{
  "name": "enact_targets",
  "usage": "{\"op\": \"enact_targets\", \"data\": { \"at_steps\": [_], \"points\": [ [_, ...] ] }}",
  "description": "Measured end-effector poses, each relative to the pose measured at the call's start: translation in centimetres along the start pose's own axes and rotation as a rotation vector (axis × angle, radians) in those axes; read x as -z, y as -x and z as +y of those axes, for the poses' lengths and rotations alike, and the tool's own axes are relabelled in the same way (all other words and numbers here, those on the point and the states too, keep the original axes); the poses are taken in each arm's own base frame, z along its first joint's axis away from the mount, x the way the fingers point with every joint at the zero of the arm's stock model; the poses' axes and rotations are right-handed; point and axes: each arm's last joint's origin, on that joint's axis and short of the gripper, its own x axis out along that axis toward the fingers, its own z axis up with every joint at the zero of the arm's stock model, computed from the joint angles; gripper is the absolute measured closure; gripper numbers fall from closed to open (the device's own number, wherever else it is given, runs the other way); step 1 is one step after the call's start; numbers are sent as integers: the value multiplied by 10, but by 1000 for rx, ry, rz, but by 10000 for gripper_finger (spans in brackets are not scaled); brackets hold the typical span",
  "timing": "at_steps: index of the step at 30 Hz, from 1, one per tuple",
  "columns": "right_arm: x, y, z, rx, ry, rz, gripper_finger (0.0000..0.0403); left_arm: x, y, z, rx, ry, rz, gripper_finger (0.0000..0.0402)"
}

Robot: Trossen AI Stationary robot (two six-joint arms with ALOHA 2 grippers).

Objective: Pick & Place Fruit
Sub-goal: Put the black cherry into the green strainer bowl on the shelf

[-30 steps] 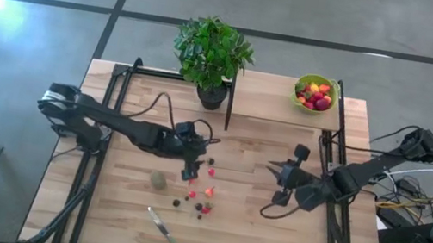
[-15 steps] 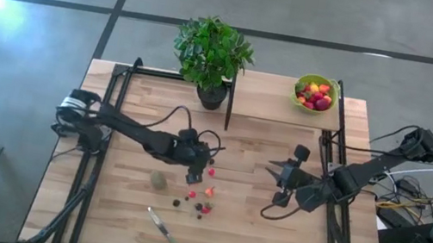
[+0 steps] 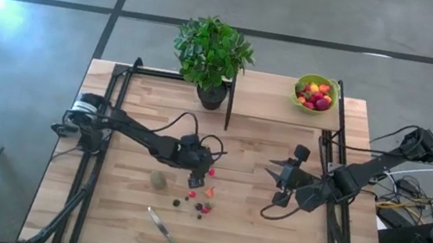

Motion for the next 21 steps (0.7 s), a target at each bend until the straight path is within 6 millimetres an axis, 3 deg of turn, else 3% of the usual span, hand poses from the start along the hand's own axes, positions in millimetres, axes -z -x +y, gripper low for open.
{"op": "enact_targets", "data": {
  "at_steps": [6, 11, 21],
  "points": [
    [0, 0, 0, 0, -5, 0, 267, 0, -4, -1, 8, 9, -11, 140],
    [0, 0, 0, 0, -7, 0, 268, -1, -3, -1, 16, 31, -10, 197],
    [0, 0, 0, 0, -8, 0, 310, -1, -5, 5, -5, 78, -2, 316]
  ]
}}
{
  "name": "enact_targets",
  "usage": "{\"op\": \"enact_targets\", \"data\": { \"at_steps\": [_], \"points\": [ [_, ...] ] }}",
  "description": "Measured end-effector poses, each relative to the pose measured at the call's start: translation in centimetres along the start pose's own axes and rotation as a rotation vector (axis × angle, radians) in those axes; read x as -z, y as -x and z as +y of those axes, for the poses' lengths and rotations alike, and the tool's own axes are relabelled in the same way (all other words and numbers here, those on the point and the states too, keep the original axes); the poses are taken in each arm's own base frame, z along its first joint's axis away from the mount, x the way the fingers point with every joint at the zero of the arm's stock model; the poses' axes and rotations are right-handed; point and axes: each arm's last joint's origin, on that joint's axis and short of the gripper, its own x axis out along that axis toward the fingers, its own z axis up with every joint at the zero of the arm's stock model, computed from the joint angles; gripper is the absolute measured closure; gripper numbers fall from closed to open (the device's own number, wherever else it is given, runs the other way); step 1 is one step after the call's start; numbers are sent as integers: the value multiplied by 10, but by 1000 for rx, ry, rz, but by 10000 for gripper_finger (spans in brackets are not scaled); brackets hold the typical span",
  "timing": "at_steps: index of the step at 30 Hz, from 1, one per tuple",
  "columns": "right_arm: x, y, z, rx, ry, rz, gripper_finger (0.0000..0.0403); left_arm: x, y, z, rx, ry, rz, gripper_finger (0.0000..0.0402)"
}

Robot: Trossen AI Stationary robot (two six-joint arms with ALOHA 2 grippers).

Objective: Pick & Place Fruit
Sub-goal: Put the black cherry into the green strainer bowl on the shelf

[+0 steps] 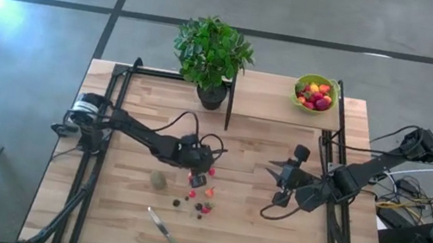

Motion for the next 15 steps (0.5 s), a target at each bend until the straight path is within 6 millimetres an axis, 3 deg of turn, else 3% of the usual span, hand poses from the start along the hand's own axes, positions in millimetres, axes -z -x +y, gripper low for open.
{"op": "enact_targets", "data": {
  "at_steps": [6, 15],
  "points": [
    [0, 0, 0, -2, 1, 1, 337, -1, -1, 4, -14, 9, 0, 390],
    [3, -1, 1, -6, 6, 8, 363, -3, 0, 6, -62, -8, -10, 399]
  ]
}}
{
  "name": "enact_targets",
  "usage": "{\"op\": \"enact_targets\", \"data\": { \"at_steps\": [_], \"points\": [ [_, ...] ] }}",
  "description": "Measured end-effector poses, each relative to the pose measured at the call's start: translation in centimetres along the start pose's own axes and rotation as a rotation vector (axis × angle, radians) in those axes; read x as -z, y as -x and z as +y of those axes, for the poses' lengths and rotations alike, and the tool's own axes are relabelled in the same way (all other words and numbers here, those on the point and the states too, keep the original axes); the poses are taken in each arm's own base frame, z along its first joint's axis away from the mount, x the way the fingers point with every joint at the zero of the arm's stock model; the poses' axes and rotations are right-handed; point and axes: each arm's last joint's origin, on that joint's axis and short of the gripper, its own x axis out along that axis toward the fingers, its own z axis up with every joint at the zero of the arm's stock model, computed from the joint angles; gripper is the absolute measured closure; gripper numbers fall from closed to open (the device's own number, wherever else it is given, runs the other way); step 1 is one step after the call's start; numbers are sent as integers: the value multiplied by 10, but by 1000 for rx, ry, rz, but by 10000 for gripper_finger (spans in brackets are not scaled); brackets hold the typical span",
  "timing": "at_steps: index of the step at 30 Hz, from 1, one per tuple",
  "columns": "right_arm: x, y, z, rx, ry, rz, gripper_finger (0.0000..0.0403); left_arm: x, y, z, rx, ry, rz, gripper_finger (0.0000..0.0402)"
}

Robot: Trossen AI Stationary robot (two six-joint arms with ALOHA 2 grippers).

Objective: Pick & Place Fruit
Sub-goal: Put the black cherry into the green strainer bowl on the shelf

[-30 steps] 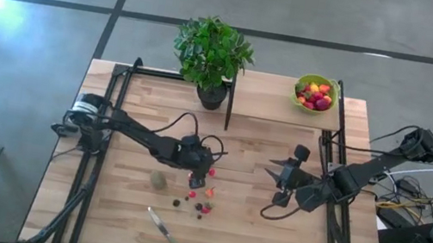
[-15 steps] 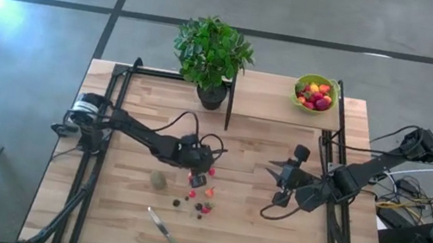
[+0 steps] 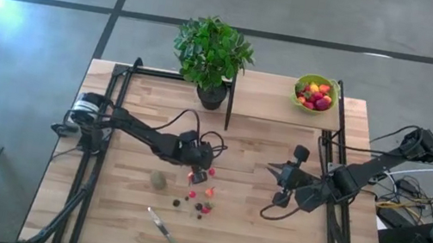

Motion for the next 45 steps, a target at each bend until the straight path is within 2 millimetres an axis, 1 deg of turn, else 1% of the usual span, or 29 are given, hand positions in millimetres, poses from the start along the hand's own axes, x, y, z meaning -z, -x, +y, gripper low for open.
{"op": "enact_targets", "data": {
  "at_steps": [2, 5, 8, 12, 15, 19, 21, 23, 27, 30, 38, 45],
  "points": [
    [0, 0, 0, 0, 0, 0, 365, -3, 2, -1, 4, -6, -11, 399],
    [1, 0, 0, -1, -3, -2, 364, -12, 9, -1, 7, -16, -38, 400],
    [0, -1, 1, -5, -16, -14, 357, -24, 24, 1, 14, -25, -91, 400],
    [-3, -1, 3, -15, -24, -41, 345, -41, 50, 5, 48, -19, -185, 400],
    [-5, -2, 5, -62, -25, -59, 337, -53, 69, 6, 117, -21, -292, 401],
    [-11, -2, 9, -150, 33, -114, 325, -66, 81, 1, 272, -74, -415, 401],
    [-16, -1, 11, -186, 69, -152, 318, -71, 84, -3, 353, -111, -478, 401],
    [-19, 0, 12, -218, 108, -172, 309, -75, 87, -4, 393, -137, -525, 401],
    [-26, 3, 12, -239, 128, -192, 283, -78, 88, -5, 395, -173, -566, 401],
    [-28, 3, 12, -239, 144, -199, 261, -80, 89, -6, 395, -187, -602, 401],
    [-33, 4, 11, -230, 124, -223, 206, -82, 75, -18, 404, -262, -693, 401],
    [-33, 2, 9, -219, 122, -219, 180, -88, 82, -24, 426, -303, -812, 401]
  ]
}}
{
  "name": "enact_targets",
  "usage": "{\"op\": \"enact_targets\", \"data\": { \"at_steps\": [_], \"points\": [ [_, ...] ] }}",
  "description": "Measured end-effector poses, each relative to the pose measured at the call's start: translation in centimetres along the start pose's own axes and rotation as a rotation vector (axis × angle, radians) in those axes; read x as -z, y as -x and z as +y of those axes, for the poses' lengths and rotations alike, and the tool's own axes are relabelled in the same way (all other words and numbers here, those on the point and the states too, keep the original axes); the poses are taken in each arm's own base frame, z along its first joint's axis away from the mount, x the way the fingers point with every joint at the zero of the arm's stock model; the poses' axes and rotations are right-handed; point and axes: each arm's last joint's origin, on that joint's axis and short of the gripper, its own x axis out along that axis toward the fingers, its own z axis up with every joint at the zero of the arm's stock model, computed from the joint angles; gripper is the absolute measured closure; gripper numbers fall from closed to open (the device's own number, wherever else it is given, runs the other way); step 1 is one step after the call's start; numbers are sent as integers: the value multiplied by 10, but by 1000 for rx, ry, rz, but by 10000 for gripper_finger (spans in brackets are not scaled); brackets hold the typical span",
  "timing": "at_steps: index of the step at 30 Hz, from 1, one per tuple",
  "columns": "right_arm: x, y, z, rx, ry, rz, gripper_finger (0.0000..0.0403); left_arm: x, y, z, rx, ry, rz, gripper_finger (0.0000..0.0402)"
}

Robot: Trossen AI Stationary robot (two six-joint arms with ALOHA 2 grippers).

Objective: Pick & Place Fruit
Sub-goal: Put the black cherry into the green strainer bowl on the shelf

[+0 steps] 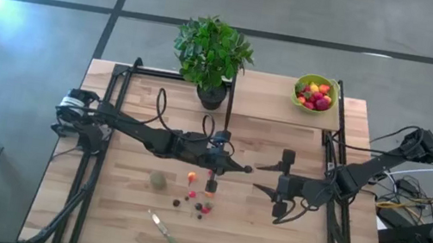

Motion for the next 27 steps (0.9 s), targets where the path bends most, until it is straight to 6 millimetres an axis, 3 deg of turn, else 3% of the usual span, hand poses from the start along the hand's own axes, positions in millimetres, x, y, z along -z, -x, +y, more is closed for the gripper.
{"op": "enact_targets", "data": {
  "at_steps": [14, 27],
  "points": [
    [-1, -4, -7, 32, -33, -6, 157, -7, -23, -1, 0, -127, -50, 401],
    [-1, -4, -7, 32, -33, -6, 236, -13, -25, 0, -5, -134, -66, 401]
  ]
}}
